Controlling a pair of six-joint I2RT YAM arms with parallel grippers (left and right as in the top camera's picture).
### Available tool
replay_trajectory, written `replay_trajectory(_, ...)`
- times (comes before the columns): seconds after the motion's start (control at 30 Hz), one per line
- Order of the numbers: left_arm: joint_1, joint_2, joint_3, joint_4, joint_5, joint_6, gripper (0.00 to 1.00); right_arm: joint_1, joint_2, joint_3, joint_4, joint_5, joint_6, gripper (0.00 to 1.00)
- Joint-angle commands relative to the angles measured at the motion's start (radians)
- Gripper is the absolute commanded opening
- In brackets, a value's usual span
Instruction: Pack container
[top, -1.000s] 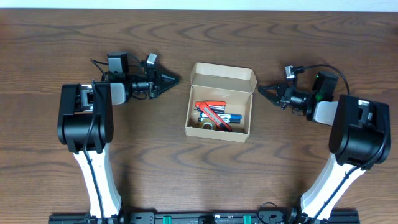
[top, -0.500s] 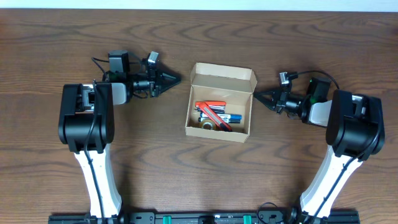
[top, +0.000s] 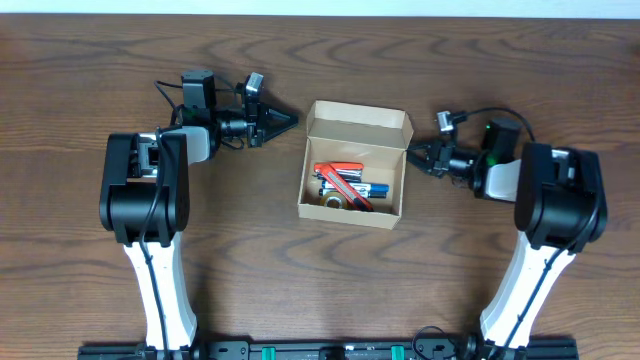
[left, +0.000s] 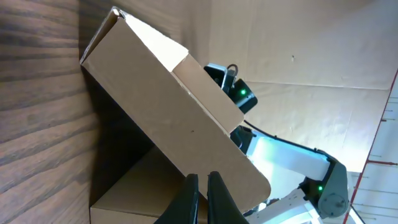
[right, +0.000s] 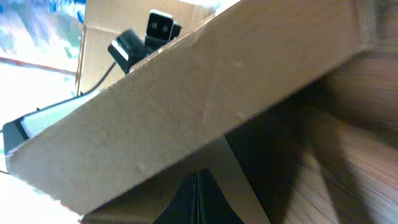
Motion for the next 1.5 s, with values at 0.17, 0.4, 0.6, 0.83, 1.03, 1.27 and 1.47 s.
replay_trajectory(0.17,-0.004,0.019,0.016,0.0,0.001,-0.014,0.06,0.028,0.024,0.001,0.061,-0.001,-0.006,0.01)
replay_trajectory(0.4,-0.004,0.019,0.016,0.0,0.001,-0.018,0.06,0.025,0.024,0.002,0.15,0.0,-0.006,0.01)
replay_trajectory(0.6,-0.005,0.019,0.016,0.0,0.005,-0.018,0.06,0.021,0.024,0.001,0.177,-0.002,-0.032,0.01)
replay_trajectory(0.83,-0.019,0.045,0.016,0.0,0.003,-0.027,0.06,0.021,0.024,0.002,0.202,-0.008,-0.032,0.01)
replay_trajectory(1.03,-0.037,0.097,0.016,0.007,0.005,-0.033,0.06,0.021,0.024,0.002,0.213,-0.008,-0.031,0.01)
replay_trajectory(1.27,-0.043,0.125,0.022,0.054,0.027,-0.058,0.06,0.021,0.024,0.002,0.217,-0.016,-0.032,0.01)
replay_trajectory(1.47,-0.044,0.125,0.084,0.143,0.048,-0.15,0.06,0.021,0.024,0.003,0.229,-0.025,-0.032,0.01)
